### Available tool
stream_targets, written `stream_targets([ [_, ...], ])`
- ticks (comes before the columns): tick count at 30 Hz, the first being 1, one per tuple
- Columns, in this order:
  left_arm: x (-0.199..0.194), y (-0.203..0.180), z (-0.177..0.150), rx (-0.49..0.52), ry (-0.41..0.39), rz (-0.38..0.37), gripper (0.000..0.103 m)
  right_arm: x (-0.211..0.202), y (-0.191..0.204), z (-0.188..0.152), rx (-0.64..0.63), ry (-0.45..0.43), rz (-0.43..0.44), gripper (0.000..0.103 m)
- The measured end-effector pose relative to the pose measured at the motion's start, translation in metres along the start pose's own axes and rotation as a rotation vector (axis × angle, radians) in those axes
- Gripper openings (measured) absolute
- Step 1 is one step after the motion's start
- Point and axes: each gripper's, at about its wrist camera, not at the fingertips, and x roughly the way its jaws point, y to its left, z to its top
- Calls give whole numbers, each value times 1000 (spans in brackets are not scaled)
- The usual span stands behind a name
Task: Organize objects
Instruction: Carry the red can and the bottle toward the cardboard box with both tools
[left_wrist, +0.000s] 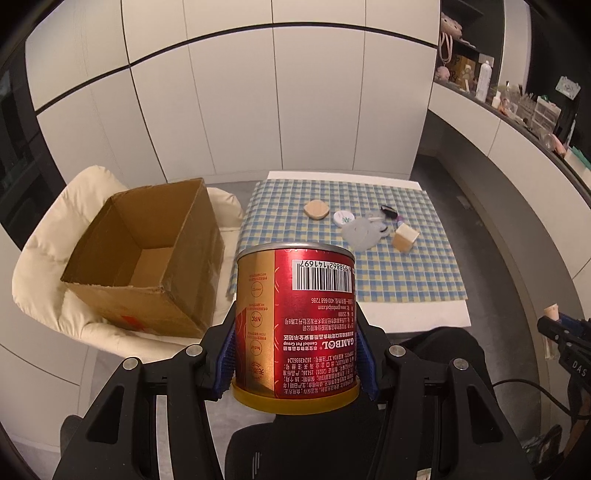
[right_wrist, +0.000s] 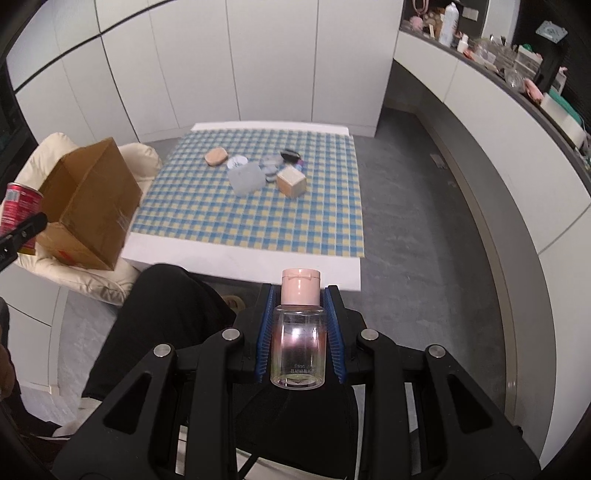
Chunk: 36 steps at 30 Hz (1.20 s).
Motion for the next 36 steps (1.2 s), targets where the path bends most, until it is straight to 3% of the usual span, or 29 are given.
stream_targets([
  [22,12,8,-9,-22,39,-2,53,6,-2,0,-8,20,-7,28],
  [36,12,40,-17,-93,45,28,53,16,41,13,-117,19,39,28],
])
